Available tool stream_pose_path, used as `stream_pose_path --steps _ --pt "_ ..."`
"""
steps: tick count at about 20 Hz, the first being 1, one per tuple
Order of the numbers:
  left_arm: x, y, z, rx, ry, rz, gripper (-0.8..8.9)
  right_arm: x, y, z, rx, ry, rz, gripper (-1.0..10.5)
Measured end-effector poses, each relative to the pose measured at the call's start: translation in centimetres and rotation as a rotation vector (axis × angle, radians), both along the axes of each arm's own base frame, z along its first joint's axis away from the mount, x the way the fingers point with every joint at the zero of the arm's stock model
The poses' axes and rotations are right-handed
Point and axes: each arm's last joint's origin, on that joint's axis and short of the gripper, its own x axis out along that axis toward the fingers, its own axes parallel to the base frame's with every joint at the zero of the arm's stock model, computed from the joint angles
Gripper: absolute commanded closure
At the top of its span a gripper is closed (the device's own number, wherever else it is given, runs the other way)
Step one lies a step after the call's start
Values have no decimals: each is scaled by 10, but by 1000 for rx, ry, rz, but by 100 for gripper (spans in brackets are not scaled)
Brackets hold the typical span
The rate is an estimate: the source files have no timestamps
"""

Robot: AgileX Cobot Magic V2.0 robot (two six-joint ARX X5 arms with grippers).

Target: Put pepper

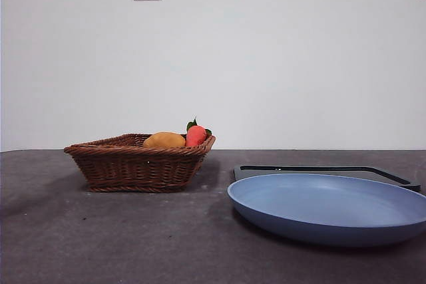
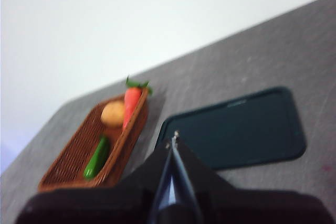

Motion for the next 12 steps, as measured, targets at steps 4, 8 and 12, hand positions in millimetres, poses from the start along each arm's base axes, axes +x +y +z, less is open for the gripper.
stream_pose_path --steps 4,8,12 --pt "6 -2 22 38 69 -97 807 4 3 23 -68 105 83 941" --pt "9 -4 42 94 138 -193 807 6 6 46 -176 218 164 941" --pt "9 -5 59 154 183 -264 807 4 9 66 -285 289 270 941"
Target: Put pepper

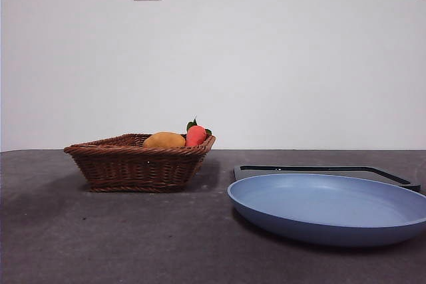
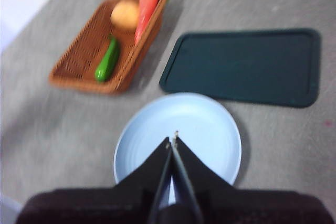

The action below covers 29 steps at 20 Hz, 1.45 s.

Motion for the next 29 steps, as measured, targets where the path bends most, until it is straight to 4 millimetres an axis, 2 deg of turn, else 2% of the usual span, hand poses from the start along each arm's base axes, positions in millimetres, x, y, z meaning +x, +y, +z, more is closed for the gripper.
stream_pose_path --steps 3,8,9,11,12,14,17,22,29 --pt "-3 0 15 56 6 -37 807 -4 1 12 -83 63 67 941" --pt "-10 0 29 100 -44 -63 801 -6 1 10 -139 114 113 932" --pt "-9 0 29 100 -43 -63 772 -6 1 11 -140 105 115 926" --pt "-9 0 29 100 -40 -63 567 -5 1 12 -140 94 115 805" --pt "-9 0 29 101 -40 -63 462 -4 1 11 -140 98 114 704" --pt "-9 0 29 101 -40 -63 432 -2 1 10 -133 115 109 602" --pt "-7 0 27 100 -22 -64 432 6 2 7 -119 161 97 603" --pt "-6 0 26 100 -6 -64 432 27 4 -2 -115 265 92 609" --pt "-6 0 26 100 -7 -65 432 88 11 -37 -124 449 95 610"
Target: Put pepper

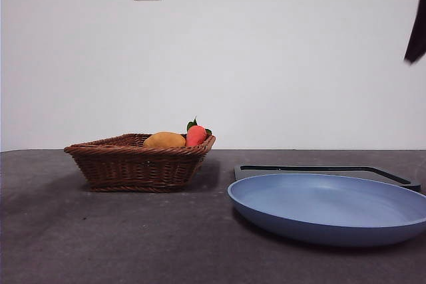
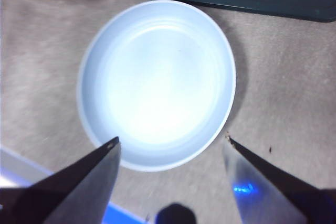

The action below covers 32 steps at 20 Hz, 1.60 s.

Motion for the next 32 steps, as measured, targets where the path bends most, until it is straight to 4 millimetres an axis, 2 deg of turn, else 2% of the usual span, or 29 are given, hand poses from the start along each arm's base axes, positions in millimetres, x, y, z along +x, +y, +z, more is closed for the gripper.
stream_pose_path --steps 4,8,13,17,21,24,32 --pt "0 0 0 0 0 0 432 34 3 -29 -30 86 -14 610" --pt "0 0 0 0 0 0 432 57 5 -58 -65 164 -24 610" --pt "0 0 0 0 0 0 432 77 7 -85 -73 212 -19 649" --pt "0 0 0 0 0 0 432 85 8 -102 -77 252 -18 650" --pt "0 0 0 0 0 0 432 89 9 -114 -81 286 -18 761" --pt "0 0 0 0 0 0 432 90 9 -115 -79 285 -17 924" --pt "2 0 -1 -1 10 1 432 88 8 -111 -64 296 -36 943"
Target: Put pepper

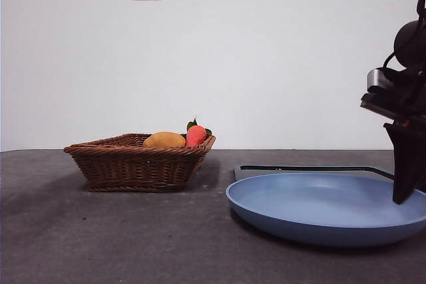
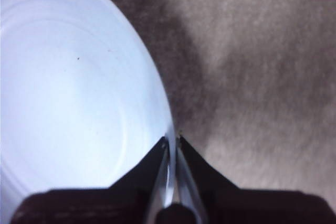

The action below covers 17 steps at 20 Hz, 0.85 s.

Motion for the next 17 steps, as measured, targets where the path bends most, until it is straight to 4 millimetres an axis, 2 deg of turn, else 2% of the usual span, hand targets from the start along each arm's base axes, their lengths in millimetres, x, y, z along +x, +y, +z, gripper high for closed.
stream_pose_path --steps 5,9,12,17 --pt "29 -6 1 17 83 5 432 -20 -2 47 15 -142 -35 943" --pt "68 -23 13 59 81 21 432 -47 -10 86 36 -266 -77 943" --pt "107 -46 19 120 99 36 436 -67 -16 109 51 -354 -114 943" --pt "173 -93 12 254 163 74 436 -97 -24 135 70 -470 -169 943"
